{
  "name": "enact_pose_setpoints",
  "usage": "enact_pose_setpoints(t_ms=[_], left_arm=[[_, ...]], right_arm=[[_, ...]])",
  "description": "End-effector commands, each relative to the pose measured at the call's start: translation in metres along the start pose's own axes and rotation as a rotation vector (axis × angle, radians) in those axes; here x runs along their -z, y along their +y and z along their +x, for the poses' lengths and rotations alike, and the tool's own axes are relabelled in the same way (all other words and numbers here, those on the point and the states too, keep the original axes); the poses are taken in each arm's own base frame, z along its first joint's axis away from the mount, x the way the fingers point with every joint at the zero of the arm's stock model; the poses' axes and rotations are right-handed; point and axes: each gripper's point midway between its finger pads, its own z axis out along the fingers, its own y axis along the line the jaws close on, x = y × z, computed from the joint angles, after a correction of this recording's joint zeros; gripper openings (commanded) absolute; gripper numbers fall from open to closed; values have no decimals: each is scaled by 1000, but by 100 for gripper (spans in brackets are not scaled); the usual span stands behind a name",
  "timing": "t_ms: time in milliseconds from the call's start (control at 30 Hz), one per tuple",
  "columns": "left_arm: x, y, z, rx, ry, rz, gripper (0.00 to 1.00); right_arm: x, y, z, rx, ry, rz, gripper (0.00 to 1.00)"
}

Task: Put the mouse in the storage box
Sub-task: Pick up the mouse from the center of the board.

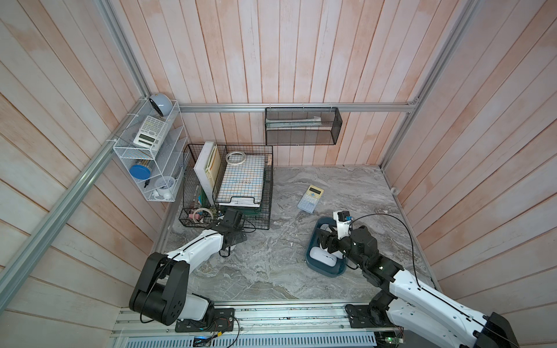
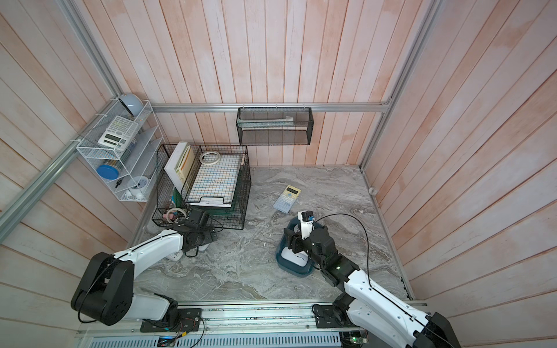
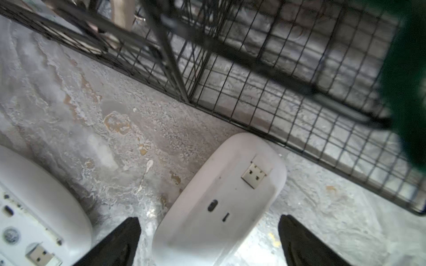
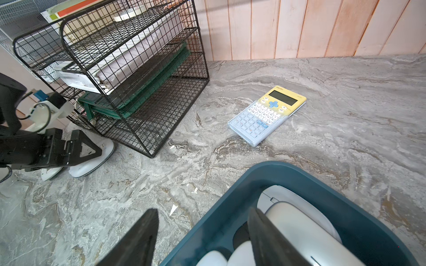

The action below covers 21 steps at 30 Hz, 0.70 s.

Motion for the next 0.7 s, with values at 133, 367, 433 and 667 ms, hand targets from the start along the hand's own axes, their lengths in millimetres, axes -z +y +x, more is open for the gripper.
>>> enact_pose_setpoints(t_ms=[133,367,433,667], left_arm=[[-18,-27,7,-37,108,112,96],[-17,-24,15,-15,121,121,83],[-20,-23,19,-12,141,110,78],[-26,-19,28,0,191,75,72]], right_arm=[[0,0,2,-5,-1,-3,68],[-2,0,3,-3,4,-2,68],[-1,0,3,-4,2,-4,68],[1,-1,2,-5,-4,-2,68]])
